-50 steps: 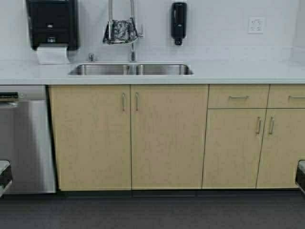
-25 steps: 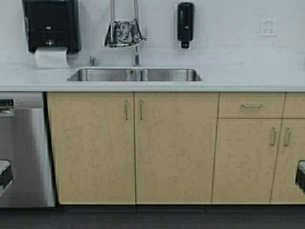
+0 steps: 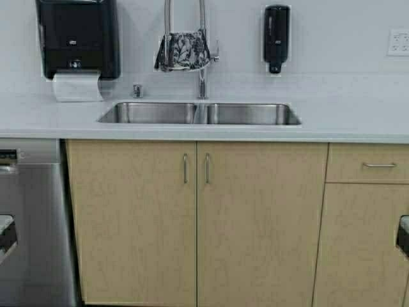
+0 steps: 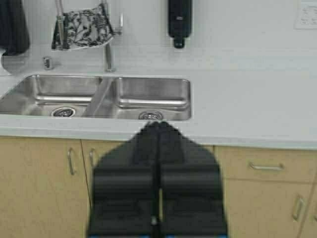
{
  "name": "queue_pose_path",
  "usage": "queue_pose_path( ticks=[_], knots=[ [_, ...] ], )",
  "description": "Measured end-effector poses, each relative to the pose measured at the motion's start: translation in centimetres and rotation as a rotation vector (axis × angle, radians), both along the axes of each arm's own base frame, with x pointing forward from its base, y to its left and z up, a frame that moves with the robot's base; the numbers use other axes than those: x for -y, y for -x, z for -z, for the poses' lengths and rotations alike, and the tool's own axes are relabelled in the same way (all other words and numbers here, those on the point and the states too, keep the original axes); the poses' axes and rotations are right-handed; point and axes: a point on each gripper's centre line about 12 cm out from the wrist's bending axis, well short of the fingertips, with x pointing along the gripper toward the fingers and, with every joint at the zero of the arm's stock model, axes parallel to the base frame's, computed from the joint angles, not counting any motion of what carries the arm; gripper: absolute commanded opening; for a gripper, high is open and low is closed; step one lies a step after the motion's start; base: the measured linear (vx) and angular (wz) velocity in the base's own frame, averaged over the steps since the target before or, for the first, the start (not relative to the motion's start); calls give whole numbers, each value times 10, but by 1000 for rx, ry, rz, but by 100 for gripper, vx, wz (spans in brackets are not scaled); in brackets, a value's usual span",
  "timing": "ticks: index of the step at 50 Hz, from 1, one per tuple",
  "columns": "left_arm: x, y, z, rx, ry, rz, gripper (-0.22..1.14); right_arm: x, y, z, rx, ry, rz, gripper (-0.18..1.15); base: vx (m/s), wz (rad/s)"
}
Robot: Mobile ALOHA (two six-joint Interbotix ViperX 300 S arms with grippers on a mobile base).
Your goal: Get the cloth and wipe up the spill under the wine glass
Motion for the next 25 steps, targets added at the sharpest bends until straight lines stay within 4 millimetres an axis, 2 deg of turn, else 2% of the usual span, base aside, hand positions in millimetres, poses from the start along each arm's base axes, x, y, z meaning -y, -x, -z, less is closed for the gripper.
queue_pose_path(
  ticks=[11, 25],
  knots=[
    [0, 11, 2, 29, 23, 2, 2, -17, 1, 1, -6, 41, -86, 5, 37, 2],
    [0, 18, 2, 52, 25, 1, 2, -17, -1, 3, -21, 42, -88, 5, 35, 6]
  ],
)
